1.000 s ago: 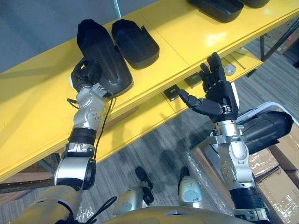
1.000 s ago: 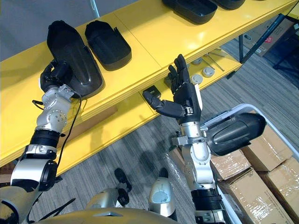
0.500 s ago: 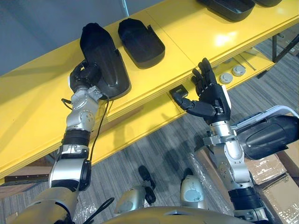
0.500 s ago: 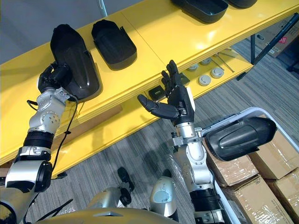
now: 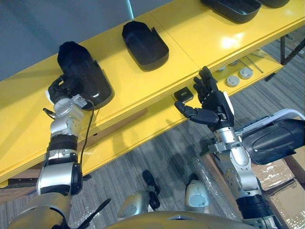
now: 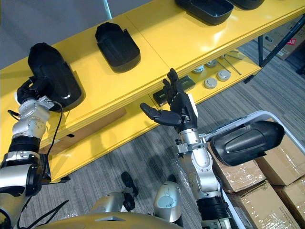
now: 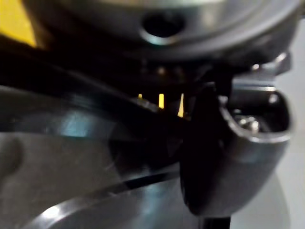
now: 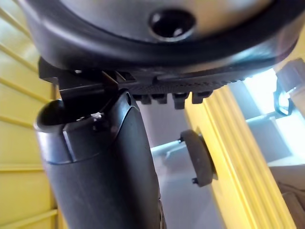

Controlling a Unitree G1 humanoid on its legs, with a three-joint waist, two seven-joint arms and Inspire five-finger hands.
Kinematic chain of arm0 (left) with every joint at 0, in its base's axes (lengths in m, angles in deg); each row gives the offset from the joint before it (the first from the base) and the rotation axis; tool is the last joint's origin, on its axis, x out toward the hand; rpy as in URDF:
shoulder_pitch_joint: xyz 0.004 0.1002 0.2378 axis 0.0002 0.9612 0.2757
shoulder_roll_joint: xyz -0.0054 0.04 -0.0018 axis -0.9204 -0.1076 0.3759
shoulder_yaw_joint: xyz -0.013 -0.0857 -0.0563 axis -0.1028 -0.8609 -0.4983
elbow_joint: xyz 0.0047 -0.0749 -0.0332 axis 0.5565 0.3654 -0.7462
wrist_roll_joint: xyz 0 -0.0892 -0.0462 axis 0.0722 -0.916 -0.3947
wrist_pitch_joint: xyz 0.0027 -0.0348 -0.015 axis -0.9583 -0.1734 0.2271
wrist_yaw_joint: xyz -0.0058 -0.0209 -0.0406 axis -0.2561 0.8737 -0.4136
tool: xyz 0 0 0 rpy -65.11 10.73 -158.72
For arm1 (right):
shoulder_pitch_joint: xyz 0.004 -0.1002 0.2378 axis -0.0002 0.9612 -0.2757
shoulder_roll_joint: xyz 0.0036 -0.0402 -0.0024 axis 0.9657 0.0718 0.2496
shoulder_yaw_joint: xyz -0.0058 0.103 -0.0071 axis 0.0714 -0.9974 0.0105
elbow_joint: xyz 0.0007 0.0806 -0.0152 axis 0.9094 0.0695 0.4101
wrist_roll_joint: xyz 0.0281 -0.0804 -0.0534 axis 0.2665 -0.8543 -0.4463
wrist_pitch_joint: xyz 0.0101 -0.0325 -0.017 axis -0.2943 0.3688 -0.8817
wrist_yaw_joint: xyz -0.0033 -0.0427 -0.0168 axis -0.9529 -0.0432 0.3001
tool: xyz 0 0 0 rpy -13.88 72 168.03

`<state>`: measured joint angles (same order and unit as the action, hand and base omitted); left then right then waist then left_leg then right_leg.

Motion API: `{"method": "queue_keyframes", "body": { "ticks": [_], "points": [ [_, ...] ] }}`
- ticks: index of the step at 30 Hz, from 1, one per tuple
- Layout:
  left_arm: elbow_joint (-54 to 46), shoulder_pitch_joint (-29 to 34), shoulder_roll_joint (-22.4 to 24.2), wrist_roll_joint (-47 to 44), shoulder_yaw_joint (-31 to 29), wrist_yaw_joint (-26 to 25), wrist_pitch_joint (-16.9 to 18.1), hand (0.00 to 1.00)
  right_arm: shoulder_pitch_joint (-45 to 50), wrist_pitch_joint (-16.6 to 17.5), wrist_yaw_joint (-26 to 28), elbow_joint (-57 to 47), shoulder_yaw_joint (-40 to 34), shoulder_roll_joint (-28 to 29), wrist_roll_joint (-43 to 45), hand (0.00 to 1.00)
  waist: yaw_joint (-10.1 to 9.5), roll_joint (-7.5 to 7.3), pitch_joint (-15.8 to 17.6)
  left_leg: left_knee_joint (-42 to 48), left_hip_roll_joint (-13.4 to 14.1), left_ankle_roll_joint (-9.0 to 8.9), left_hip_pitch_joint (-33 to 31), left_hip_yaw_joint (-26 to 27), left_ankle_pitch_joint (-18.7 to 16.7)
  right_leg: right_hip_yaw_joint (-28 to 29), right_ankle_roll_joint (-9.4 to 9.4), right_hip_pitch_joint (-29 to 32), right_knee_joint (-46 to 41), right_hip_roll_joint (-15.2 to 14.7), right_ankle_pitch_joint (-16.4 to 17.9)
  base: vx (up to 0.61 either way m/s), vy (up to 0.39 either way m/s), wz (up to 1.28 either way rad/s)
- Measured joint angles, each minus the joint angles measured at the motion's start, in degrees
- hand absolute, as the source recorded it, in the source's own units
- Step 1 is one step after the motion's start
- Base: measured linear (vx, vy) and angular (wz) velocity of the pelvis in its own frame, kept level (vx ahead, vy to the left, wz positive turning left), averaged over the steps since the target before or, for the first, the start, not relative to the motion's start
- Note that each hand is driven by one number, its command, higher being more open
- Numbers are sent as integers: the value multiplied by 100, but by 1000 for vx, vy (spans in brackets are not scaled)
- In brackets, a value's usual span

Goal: Walk over and take three plastic housings, then place them on the shelf

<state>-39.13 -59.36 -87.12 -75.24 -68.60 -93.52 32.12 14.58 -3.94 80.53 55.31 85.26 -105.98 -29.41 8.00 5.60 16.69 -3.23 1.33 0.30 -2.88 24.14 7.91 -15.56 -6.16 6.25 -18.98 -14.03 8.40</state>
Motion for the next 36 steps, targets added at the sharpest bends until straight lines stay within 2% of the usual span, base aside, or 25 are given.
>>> {"method": "queue_keyframes", "body": {
  "ticks": [2,6,9,11,17,21,23,27,29,30,32,34,36],
  "points": [
    [4,83,-135,-14,5,238,-6,100,-66,-69,-3,-51,9,0,-1,100,-23,6,3,9,-93,-29,-104,-114,23,-66,-37,91,-202,-126,92,72,-39,24],
    [4,82,-157,-34,67,435,-15,100,-102,-114,-14,-51,23,0,-1,100,-53,6,3,9,-91,-23,-104,-132,28,-90,-32,107,-201,-127,95,7,-7,3],
    [1,87,-205,-45,156,1070,14,100,-159,-115,-58,-51,16,0,0,100,-81,4,4,8,-79,-15,-104,-130,33,-78,-31,111,-189,-110,94,0,0,0],
    [-15,86,-216,-24,268,1308,58,100,-206,-115,-53,-51,15,0,0,100,-106,2,5,7,-71,-3,-100,-127,42,-74,-35,104,-177,-98,87,0,0,0],
    [-16,90,-216,337,353,1492,197,100,-253,-108,-18,-51,2,4,4,100,-157,-3,6,-33,-18,10,-45,-87,50,-68,-42,-54,74,1,-49,24,-14,-4],
    [-135,200,-218,691,550,1504,258,100,-249,-25,229,-50,13,24,183,100,-177,-53,-16,-150,-22,31,161,-86,64,-125,-82,-339,332,57,-140,54,-5,0],
    [-715,471,-218,722,561,1551,293,100,-251,231,418,-51,32,95,277,100,-174,-104,-48,-152,-18,33,181,-167,63,-226,-96,-490,480,92,-201,54,-7,15],
    [-1979,905,-199,885,549,1730,413,100,-246,347,448,-49,330,233,234,100,-301,-248,-166,-154,-17,39,256,-376,68,-486,-101,-813,716,131,-238,59,-5,27],
    [-2577,1151,-179,897,547,1783,533,100,-248,371,385,-48,539,275,160,100,-374,-268,-307,-155,-20,39,257,-502,68,-641,-110,-943,827,151,-244,60,-10,35],
    [-2995,1374,-124,993,515,1784,665,100,-246,381,325,-44,776,306,115,100,-476,-260,-422,-158,-22,38,274,-563,67,-714,-113,-1015,923,170,-247,55,-11,28],
    [-3347,1594,-44,1118,432,1775,768,100,-245,381,271,-35,906,330,-21,100,-510,-251,-490,-161,-24,37,287,-643,66,-805,-111,-1109,994,188,-253,47,-22,25],
    [-3999,2080,246,1129,248,1760,1052,100,-216,384,210,-23,997,393,-71,100,-636,-244,-561,-167,-24,27,344,-711,60,-911,-110,-1253,1117,220,-279,30,-24,23],
    [-4804,2965,863,1080,98,1706,1374,100,-157,391,183,56,1013,544,-70,100,-698,-236,-701,-181,-36,16,361,-752,50,-973,-124,-1350,1221,234,-306,30,-12,12]
  ]
}}
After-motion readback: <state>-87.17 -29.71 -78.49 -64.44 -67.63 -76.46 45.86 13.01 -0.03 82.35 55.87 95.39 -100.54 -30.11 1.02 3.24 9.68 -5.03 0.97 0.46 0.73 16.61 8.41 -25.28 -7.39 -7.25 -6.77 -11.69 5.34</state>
